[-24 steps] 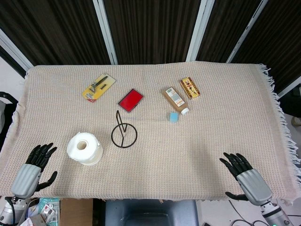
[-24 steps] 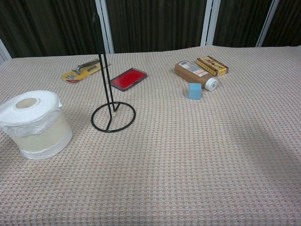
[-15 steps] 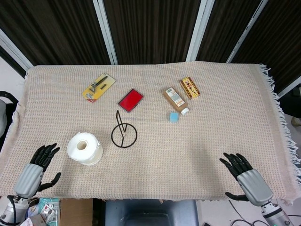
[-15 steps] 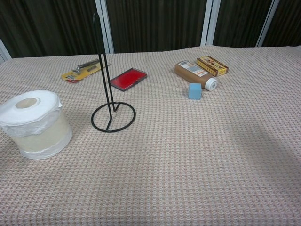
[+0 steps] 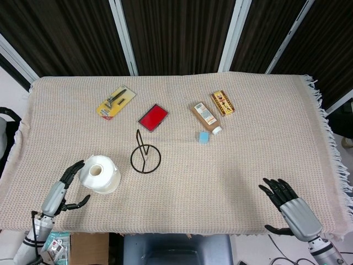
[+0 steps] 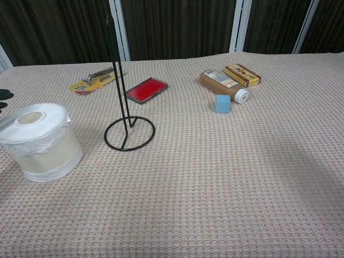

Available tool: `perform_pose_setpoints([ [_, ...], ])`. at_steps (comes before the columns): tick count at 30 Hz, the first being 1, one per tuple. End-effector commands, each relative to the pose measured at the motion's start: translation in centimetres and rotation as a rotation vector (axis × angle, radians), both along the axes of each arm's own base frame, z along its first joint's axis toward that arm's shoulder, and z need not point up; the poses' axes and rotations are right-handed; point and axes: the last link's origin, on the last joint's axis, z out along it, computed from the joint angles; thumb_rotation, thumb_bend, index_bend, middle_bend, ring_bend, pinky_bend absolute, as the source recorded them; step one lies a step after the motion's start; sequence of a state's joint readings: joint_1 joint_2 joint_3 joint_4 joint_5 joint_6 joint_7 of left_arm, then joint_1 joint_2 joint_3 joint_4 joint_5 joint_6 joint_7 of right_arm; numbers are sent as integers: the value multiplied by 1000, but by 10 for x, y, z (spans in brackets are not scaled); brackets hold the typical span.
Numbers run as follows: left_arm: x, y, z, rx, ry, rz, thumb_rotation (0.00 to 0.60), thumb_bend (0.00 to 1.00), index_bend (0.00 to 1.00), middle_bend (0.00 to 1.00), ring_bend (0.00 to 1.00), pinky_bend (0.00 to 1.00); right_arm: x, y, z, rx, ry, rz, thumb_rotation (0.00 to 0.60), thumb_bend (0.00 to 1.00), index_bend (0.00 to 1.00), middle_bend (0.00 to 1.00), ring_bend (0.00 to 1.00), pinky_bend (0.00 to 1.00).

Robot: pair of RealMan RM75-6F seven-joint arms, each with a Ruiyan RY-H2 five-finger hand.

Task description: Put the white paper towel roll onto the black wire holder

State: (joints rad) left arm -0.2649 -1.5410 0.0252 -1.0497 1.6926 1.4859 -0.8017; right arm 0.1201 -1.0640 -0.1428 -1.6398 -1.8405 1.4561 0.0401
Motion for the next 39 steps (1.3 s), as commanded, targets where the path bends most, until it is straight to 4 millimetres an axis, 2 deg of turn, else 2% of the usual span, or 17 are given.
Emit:
perform_pose_setpoints([
  [1,3,6,-11,-23,1,0,600,326,0,0,0,0,0,0,1,5,-5,3,600,64,0,0,0,0],
  [8,12,15,-25,-29,-33,10,600,326,0,0,0,0,-1,-1,1,6,-5,2,600,64,0,0,0,0],
  [15,12,25,-33,-11,-24,47,600,324,0,0,0,6,-1,0,3,-2,-9,2,600,64,0,0,0,0],
  [18,11,33,-37,50,-7,88,600,316,0,0,0,97,-1,0,4,-3,-7,1,600,64,0,0,0,0],
  [22,10,38,-42,65,-14,133,600,318,0,13,47,397,-1,1,4,0,-6,1,600,64,0,0,0,0],
  [23,10,40,-43,67,-11,144,600,318,0,42,93,461,-1,1,4,-1,-7,2,600,64,0,0,0,0],
  [25,10,42,-43,62,-9,157,600,329,41,173,232,581,-1,1,5,-3,-8,3,600,64,0,0,0,0],
  [26,10,43,-41,76,-8,167,600,348,129,285,322,646,-1,1,5,-4,-9,3,600,64,0,0,0,0],
  [27,10,44,-41,86,-3,174,600,364,199,357,371,684,-1,1,5,-3,-9,2,600,64,0,0,0,0],
  [28,11,44,-41,87,-2,175,600,402,325,485,459,753,-1,1,5,-4,-9,3,600,64,0,0,0,0],
  [29,12,44,-41,90,-9,181,600,434,394,557,512,796,-1,1,5,-3,-9,3,600,64,0,0,0,0],
  [32,15,43,-37,111,-25,193,600,605,619,783,708,962,-1,1,5,0,-8,2,600,64,0,0,0,0],
  [35,22,41,-29,157,-62,184,600,685,709,878,796,1000,0,2,5,-1,-10,3,600,64,0,0,0,0],
  [39,32,38,-11,238,-94,126,600,706,720,893,812,1000,0,3,6,-1,-13,5,600,64,0,0,0,0],
])
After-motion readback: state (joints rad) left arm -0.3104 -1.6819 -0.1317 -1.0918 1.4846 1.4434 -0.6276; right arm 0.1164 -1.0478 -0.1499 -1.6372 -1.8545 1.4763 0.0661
